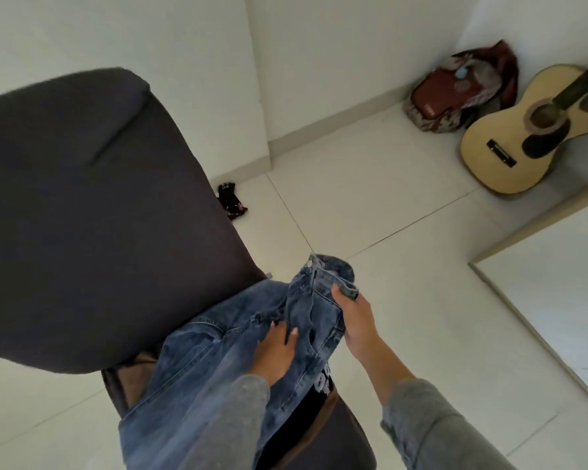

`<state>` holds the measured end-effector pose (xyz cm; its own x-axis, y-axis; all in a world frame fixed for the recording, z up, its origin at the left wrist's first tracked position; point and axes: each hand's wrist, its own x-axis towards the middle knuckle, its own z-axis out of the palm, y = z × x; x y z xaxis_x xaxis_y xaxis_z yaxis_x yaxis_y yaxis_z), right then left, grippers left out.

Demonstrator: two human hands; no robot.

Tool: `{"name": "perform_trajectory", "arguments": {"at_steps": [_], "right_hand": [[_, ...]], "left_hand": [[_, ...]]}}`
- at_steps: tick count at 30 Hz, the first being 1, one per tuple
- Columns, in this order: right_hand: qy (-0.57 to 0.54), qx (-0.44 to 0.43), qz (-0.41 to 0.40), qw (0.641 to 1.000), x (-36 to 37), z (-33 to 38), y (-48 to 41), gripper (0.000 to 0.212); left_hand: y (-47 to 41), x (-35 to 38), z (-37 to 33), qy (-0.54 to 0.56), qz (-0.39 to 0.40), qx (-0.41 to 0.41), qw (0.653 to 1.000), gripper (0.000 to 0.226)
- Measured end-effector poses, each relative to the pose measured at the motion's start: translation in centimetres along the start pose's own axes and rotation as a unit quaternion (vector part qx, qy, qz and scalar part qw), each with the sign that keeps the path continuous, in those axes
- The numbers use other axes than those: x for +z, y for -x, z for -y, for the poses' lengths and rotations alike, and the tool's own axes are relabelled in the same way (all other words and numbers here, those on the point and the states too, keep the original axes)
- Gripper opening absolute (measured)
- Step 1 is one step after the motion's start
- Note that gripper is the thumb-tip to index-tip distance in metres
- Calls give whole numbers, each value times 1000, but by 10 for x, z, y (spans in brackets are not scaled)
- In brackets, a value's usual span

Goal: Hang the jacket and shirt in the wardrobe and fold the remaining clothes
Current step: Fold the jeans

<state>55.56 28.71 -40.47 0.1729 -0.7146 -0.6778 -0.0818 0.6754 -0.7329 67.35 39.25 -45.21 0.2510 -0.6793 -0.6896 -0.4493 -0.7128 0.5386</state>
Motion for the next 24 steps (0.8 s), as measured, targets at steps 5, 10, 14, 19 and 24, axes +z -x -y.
{"name": "perform_trajectory", "arguments": {"at_steps": [5, 10, 14, 19, 24], "right_hand": [[86, -54, 122, 987, 41, 77, 67, 32], [137, -124, 235, 954, 84, 137, 146, 19], [156, -197, 279, 927, 125, 175, 220, 16], [89, -252, 300, 916, 162, 209, 320, 6], [40, -294, 310, 903, 188, 228, 415, 7]], "left_hand": [[77, -49, -42, 60, -29, -1, 998, 36], [150, -108, -60, 169, -100, -27, 980, 43], [223, -159, -70, 272, -170, 11, 947, 62], [282, -217, -35, 341, -266, 46, 900, 69], [395, -251, -28, 379, -294, 122, 869, 30]]}}
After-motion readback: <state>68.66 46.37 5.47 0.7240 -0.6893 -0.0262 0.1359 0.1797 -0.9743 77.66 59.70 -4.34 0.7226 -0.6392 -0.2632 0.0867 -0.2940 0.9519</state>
